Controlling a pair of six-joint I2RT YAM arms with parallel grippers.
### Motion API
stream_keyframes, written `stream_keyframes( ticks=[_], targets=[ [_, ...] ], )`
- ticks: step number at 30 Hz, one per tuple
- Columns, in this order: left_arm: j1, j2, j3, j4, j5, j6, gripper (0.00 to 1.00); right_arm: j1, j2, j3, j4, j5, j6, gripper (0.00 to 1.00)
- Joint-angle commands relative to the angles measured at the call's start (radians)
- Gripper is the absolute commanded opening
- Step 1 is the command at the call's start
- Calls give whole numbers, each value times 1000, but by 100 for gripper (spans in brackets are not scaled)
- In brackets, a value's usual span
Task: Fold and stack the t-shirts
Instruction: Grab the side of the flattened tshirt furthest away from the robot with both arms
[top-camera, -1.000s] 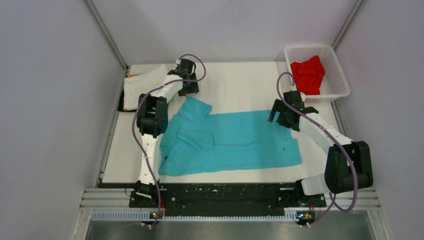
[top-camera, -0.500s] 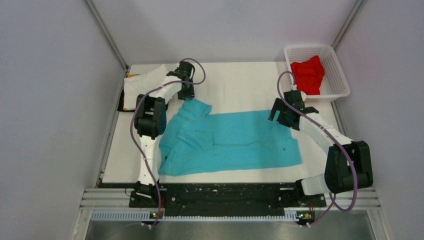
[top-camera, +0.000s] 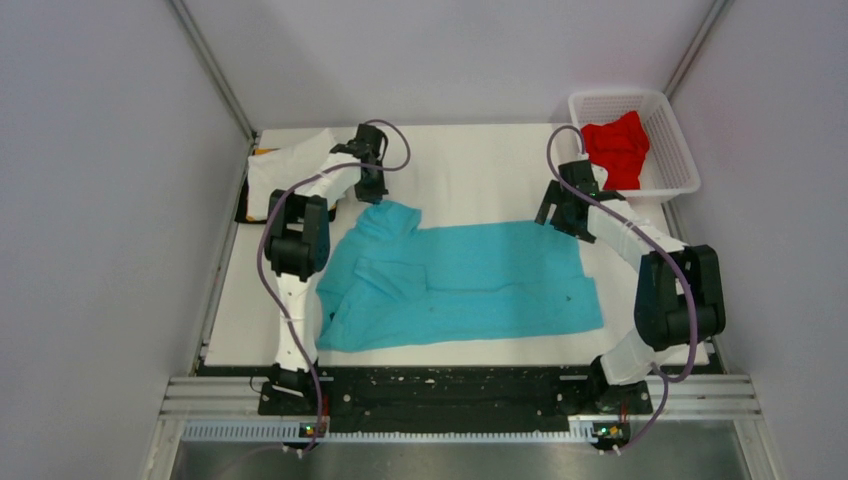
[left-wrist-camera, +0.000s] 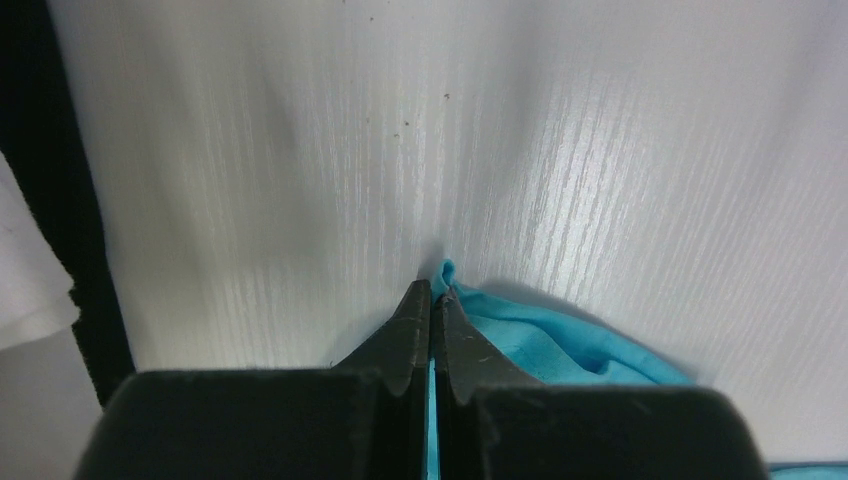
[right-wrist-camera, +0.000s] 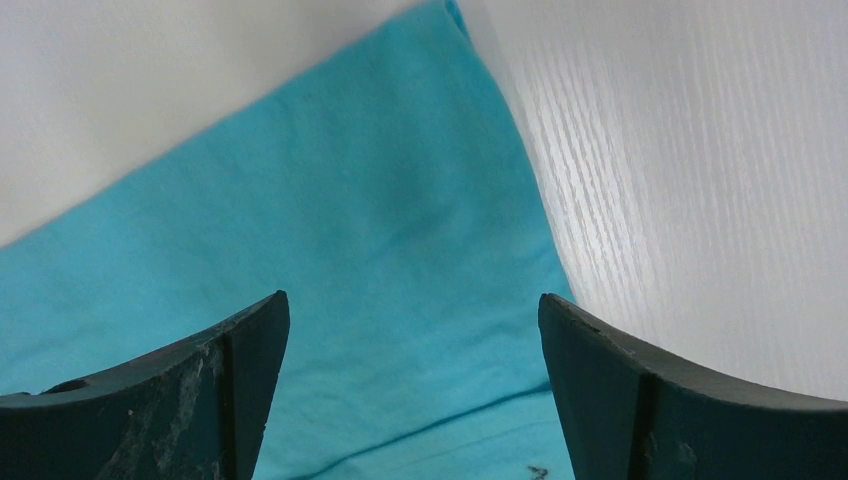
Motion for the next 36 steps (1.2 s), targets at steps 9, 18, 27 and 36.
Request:
stream_keyframes(
  ticks=[9, 18, 27, 36],
  targets=[
    [-15, -402, -294, 108, 87, -82, 0, 1, 283, 338, -70, 197, 0, 73],
    [-45, -499, -400, 121, 89, -100, 0, 6, 417, 374, -84, 325, -2, 65],
    [-64, -533, -421, 119, 88, -102, 0, 6, 423, 315, -65, 323, 20, 47],
    [-71, -570, -446, 119, 89, -115, 0, 7, 372, 240, -3, 320, 31, 19]
  ],
)
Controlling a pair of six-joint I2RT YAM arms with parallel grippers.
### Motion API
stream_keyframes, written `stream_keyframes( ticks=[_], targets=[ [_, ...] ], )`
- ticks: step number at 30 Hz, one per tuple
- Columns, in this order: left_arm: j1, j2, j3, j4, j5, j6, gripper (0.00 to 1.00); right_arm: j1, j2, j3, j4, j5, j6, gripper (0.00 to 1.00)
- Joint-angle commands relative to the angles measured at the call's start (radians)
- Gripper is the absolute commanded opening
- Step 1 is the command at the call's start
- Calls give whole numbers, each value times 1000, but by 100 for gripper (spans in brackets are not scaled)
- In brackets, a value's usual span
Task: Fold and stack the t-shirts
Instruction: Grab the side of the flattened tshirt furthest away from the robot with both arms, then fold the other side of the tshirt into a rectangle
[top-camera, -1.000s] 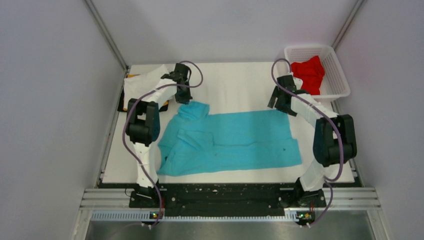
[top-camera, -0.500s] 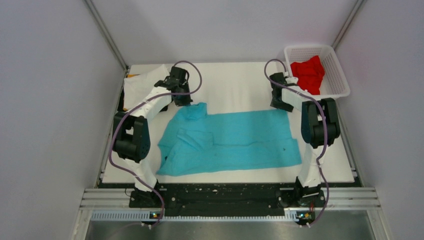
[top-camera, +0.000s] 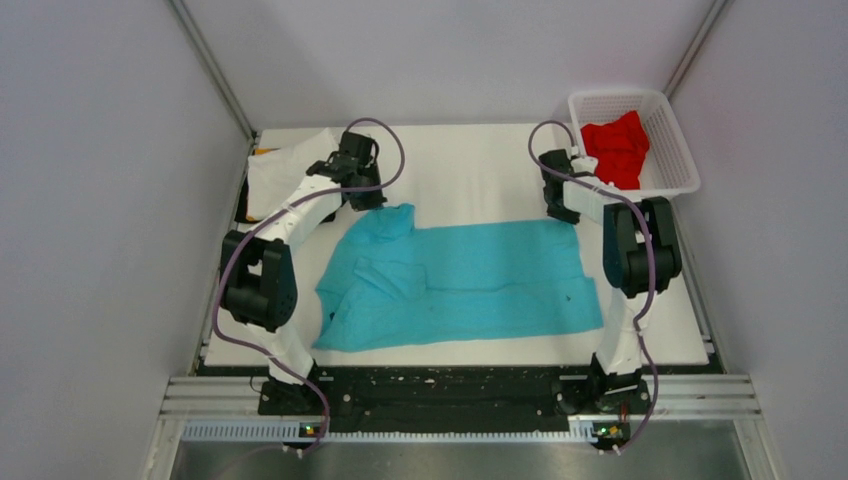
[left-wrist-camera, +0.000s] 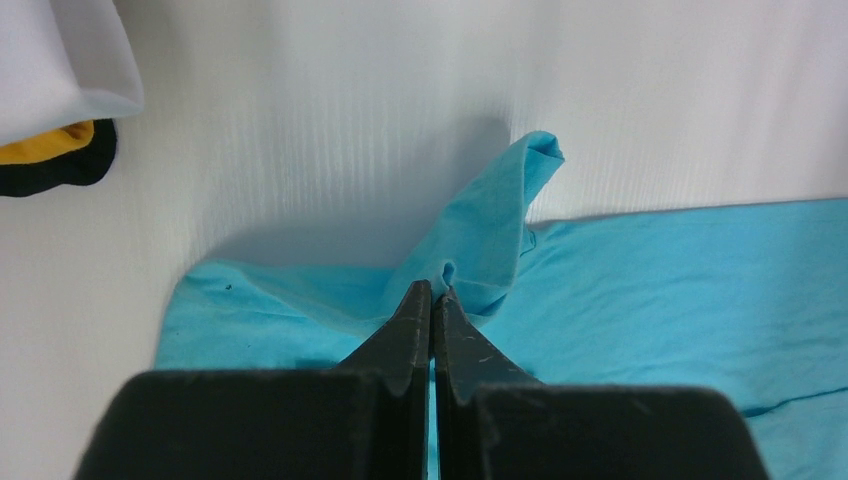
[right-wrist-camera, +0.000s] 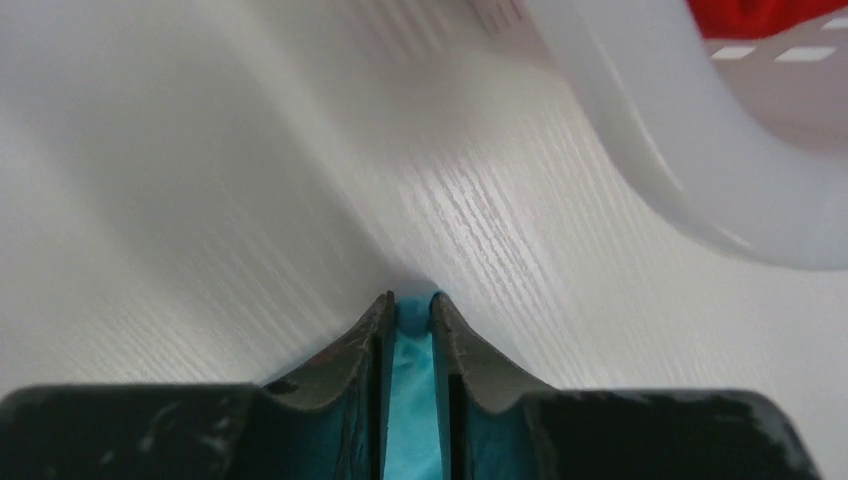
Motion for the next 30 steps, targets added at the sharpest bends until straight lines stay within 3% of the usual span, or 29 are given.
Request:
stream_keyframes(
  ticks=[1, 3, 12, 30],
  targets=[
    [-9, -72, -23, 25, 9, -12, 0, 2, -34, -45, 2, 8, -1, 13],
    [-12, -83, -29, 28, 9, -12, 0, 3, -49, -47, 24, 6, -18, 0],
    [-23, -165, -98, 32, 10, -24, 0, 57, -235, -148, 139, -4, -106, 0],
    [-73, -571, -448, 5, 37, -141, 0, 120, -605, -378, -41, -6, -74, 0]
  ],
)
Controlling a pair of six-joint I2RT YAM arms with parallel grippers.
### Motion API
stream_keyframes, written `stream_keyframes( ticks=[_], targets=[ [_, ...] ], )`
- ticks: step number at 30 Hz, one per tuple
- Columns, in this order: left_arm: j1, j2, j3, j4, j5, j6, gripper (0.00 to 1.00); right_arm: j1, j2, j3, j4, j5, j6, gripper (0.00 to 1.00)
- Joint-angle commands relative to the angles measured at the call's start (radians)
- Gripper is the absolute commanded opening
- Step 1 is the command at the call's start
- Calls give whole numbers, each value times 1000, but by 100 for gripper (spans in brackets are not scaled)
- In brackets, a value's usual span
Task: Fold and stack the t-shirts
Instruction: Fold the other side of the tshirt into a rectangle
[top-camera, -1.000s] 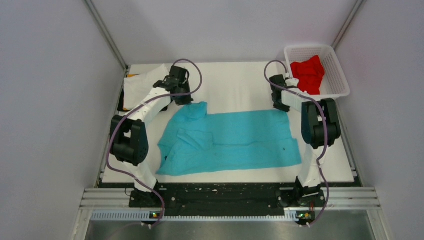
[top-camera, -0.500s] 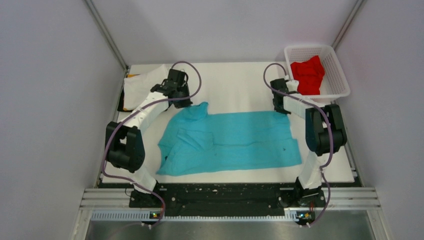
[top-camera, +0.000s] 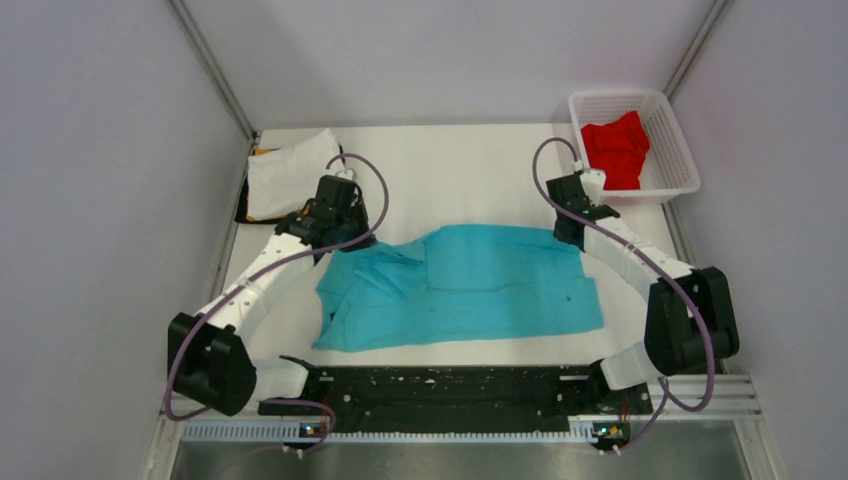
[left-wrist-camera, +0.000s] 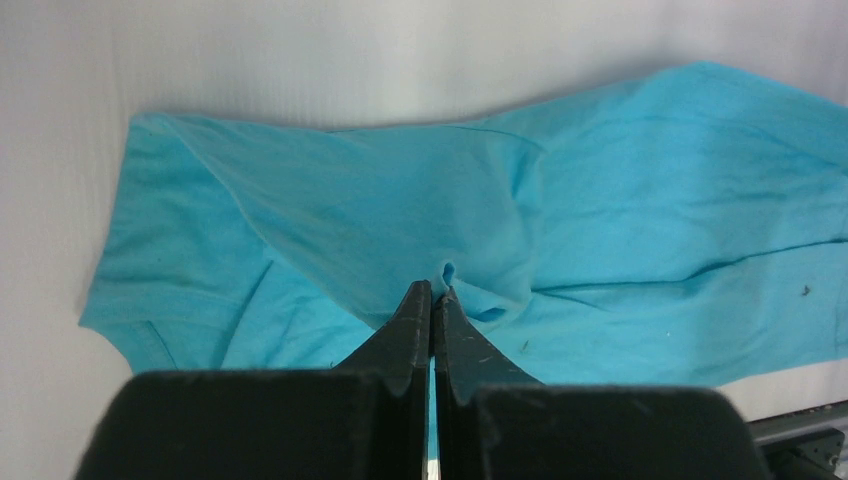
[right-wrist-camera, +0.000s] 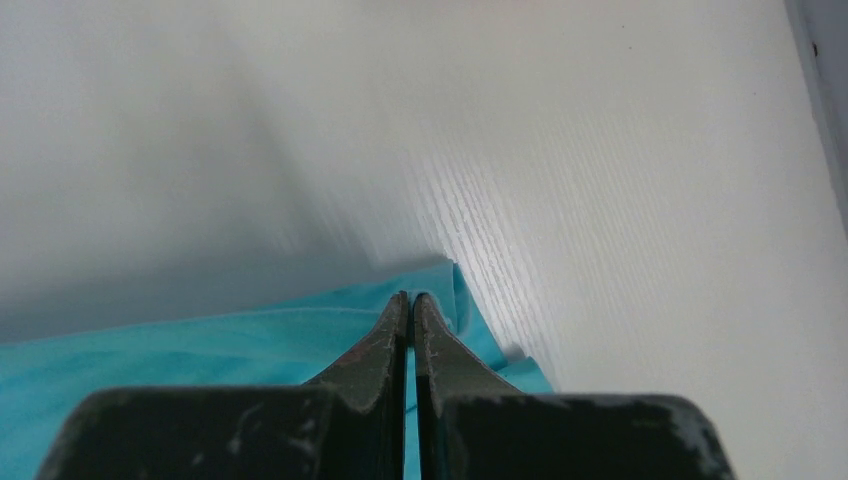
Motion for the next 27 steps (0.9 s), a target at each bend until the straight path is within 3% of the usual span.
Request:
stream_keyframes(
  ticks=[1, 9, 27],
  targets=[
    [-12, -139, -78, 0, 10, -63, 0, 10, -117, -25, -55, -1, 15, 0],
    [-13, -322, -172, -53, 27, -131, 0, 9, -178, -31, -119, 39, 5, 0],
    [-16, -482, -257, -215, 60, -204, 0, 10, -195, 9, -227, 66, -4, 0]
  ],
)
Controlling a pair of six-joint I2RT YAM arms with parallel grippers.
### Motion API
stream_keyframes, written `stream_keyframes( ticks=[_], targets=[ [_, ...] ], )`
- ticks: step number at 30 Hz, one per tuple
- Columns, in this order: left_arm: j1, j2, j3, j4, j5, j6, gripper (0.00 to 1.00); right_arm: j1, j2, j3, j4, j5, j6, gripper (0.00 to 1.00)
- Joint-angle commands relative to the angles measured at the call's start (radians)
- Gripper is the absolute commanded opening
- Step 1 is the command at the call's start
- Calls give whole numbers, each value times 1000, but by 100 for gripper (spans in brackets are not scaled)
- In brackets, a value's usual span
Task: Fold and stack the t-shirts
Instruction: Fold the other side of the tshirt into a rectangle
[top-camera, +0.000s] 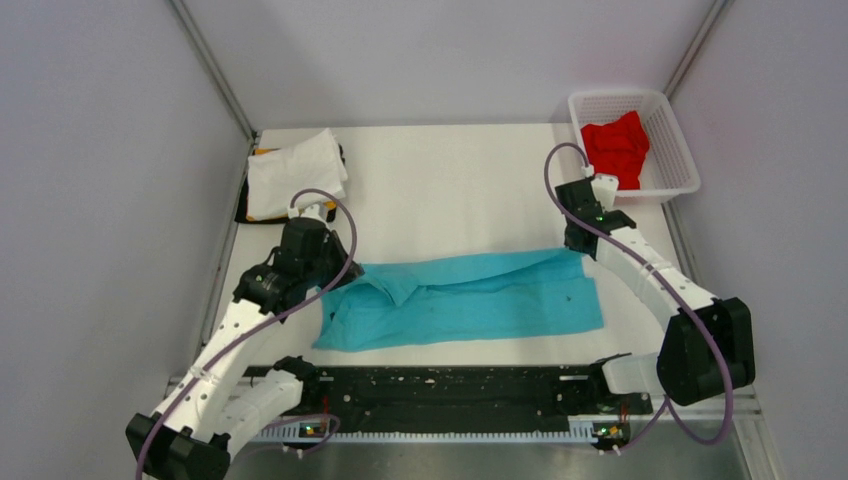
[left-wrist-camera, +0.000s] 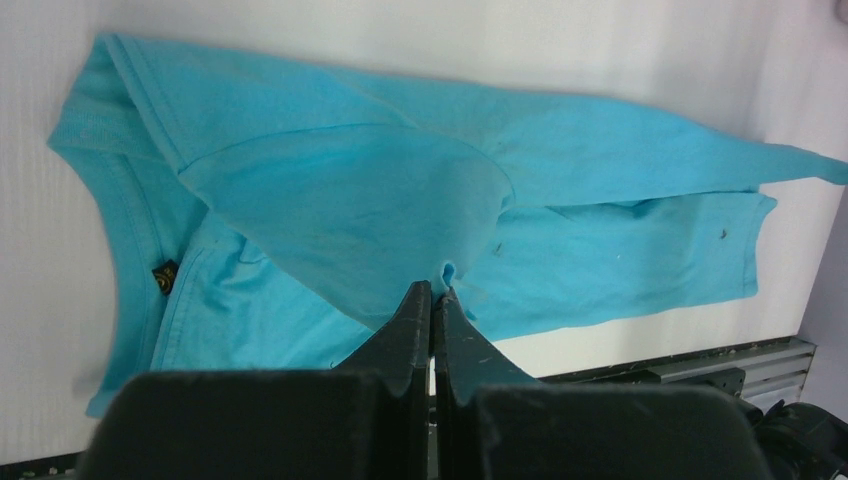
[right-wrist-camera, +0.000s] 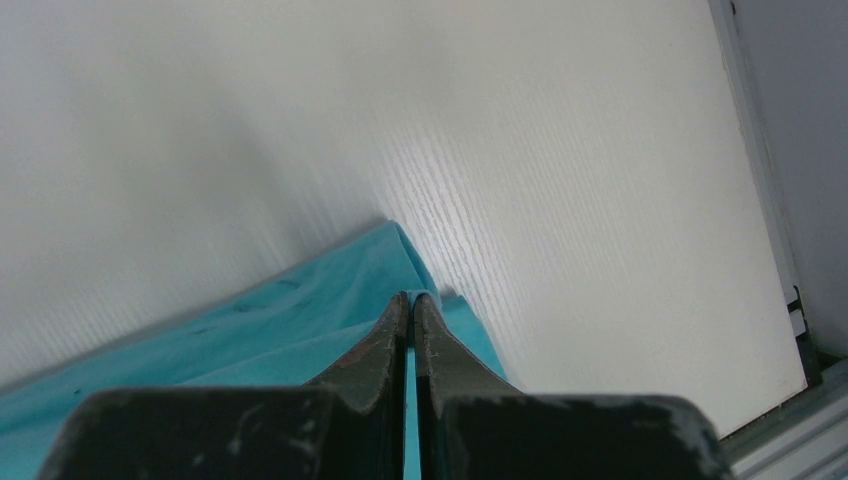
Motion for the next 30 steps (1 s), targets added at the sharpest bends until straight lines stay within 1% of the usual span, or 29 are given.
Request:
stream_keyframes(
  ticks=[1, 4, 5, 6, 7, 8, 9, 10, 11, 12, 13, 14, 16, 17, 18, 20, 21, 23, 25, 26, 28, 29, 30],
  targets=[
    [-3, -39, -63, -68, 35, -34, 0, 9, -42, 20, -57, 40, -1, 0],
    [-2, -61, -107, -119, 56, -70, 0, 9, -32, 4, -100, 48, 33, 2],
    [-2, -64, -118, -151, 56, -87, 2, 9, -25, -1, -122, 60, 51, 7],
    [-2, -71, -130, -181, 58, -100, 9, 9, -18, -3, -155, 73, 67, 12],
    [-3, -77, -147, -204, 70, -109, 20, 8, -8, -4, -181, 87, 93, 20],
    [-4, -85, -162, -218, 87, -115, 31, 8, 1, -4, -209, 100, 113, 26],
    [-7, -92, -177, -228, 106, -123, 39, 8, 9, -4, -235, 115, 135, 34],
    [-9, -99, -190, -237, 127, -127, 49, 8, 16, -4, -258, 140, 163, 49],
    [-12, -108, -199, -242, 150, -124, 55, 8, 21, -4, -272, 161, 179, 61],
    [-15, -113, -199, -255, 161, -118, 64, 8, 24, -2, -281, 179, 189, 68],
    [-15, -118, -187, -279, 158, -110, 88, 8, 26, 6, -285, 192, 200, 73],
    [-15, -118, -171, -302, 150, -103, 97, 8, 26, 16, -286, 193, 204, 75],
    [-15, -109, -127, -321, 122, -83, 99, 8, 19, 36, -276, 179, 203, 79],
    [-15, -98, -103, -312, 95, -76, 99, 9, 9, 42, -259, 145, 189, 80],
    [-14, -85, -88, -287, 76, -74, 99, 9, -2, 44, -230, 105, 169, 81],
    [-15, -48, -72, -194, 63, -77, 99, 8, -31, 32, -152, -18, 115, 87],
    [-14, -25, -73, -132, 67, -84, 99, 9, -50, 17, -99, -99, 86, 92],
    [-15, 30, -90, -6, 69, -128, 99, 9, -83, -25, 11, -274, 52, 98],
    [-12, 93, -107, 80, 83, -161, 99, 9, -109, -73, 151, -502, 25, 99],
    [-12, 127, -104, 94, 84, -171, 99, 12, -121, -105, 236, -652, 17, 99],
    [-9, 188, -96, 87, 61, -177, 99, 36, -136, -177, 410, -877, 36, 99],
    [-7, 209, -95, 78, 42, -182, 99, 62, -135, -206, 482, -942, 43, 99],
    [-3, 225, -96, 69, 29, -184, 99, 104, -127, -221, 527, -975, 33, 99]
  ],
)
